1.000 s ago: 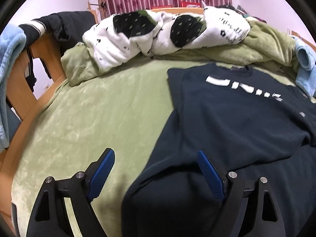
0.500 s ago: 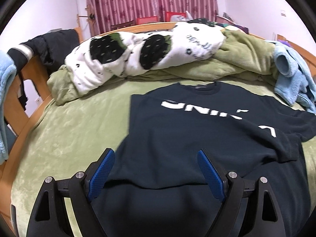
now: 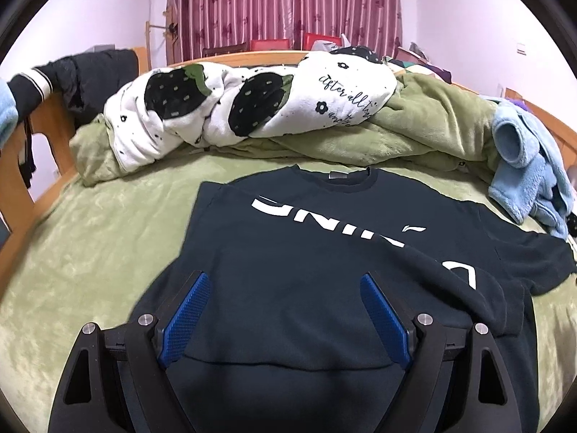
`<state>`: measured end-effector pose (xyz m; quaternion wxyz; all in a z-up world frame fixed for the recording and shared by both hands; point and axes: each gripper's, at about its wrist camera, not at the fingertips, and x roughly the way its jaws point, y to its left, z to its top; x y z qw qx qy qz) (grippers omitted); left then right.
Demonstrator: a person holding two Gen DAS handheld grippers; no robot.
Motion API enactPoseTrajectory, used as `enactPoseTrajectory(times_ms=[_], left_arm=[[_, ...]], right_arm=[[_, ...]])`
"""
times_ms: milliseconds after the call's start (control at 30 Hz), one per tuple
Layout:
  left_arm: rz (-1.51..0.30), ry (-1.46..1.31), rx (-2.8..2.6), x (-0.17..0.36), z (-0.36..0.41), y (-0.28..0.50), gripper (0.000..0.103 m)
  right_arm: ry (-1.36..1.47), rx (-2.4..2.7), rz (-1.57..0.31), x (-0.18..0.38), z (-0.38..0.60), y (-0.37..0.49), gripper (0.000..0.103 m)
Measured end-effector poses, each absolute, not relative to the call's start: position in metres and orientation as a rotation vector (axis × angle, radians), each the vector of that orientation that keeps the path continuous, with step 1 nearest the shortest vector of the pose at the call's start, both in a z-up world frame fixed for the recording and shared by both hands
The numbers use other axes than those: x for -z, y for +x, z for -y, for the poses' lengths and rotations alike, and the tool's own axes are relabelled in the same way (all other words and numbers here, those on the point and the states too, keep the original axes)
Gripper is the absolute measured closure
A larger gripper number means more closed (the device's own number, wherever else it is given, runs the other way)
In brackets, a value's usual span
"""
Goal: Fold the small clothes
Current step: 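Move the right tool to the other sleeve cuff and close on it, then carry the held sleeve across the chest with the right tool, then open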
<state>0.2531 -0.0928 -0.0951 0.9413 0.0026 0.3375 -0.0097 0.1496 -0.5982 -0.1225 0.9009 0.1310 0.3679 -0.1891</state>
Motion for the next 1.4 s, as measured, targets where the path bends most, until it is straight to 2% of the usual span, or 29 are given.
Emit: enactPoseTrajectory(times_ms=[67,367,500,533,600,633,667,767,967,1167,1400], left_arm=[[-0.698,0.005,0.008,0.103,0.096,0.261,0.018],[-0.710,0.035,-0.062,0.138,0.090,0.280,0.018],[-0.734,0.022,-0.091,0.147,0.079,0.289,0.018],[-0.733,0.017,-0.098,0.147,0.077,0.290,0.018],[-0.739,0.002,-0.099,0.148,0.073,0.289,0.018],[-0.744,0.002,-0.099,0.148,0.072,0.289,0.018],[-0.745,0.007,-0.100,0.146,0.072,0.289,0.018],[-0.739,0.018,-0.113,0.136,0.068,0.285,0.018],[-0.708,-0.050,-0.145,0.110,0.042,0.265,0.018],[-0.695,-0.094,-0.111,0.089,0.003,0.240,0.018],[-0.733,-0.190,-0.046,0.098,-0.045,0.231,0.018]], right_arm=[[0.303,0.389,-0.782,0.139,0.608,0.159,0.028],[0.372,0.409,-0.868,0.203,0.632,0.211,0.028],[0.392,0.436,-0.849,0.206,0.644,0.224,0.029],[0.395,0.440,-0.847,0.207,0.647,0.227,0.033],[0.409,0.471,-0.834,0.207,0.655,0.230,0.058],[0.415,0.491,-0.815,0.204,0.660,0.229,0.092],[0.425,0.479,-0.805,0.202,0.663,0.229,0.097],[0.409,0.487,-0.775,0.185,0.657,0.223,0.098],[0.317,0.445,-0.619,0.106,0.608,0.209,0.098],[0.246,0.325,-0.537,0.038,0.516,0.214,0.098],[0.153,0.194,-0.550,0.017,0.387,0.228,0.098]])
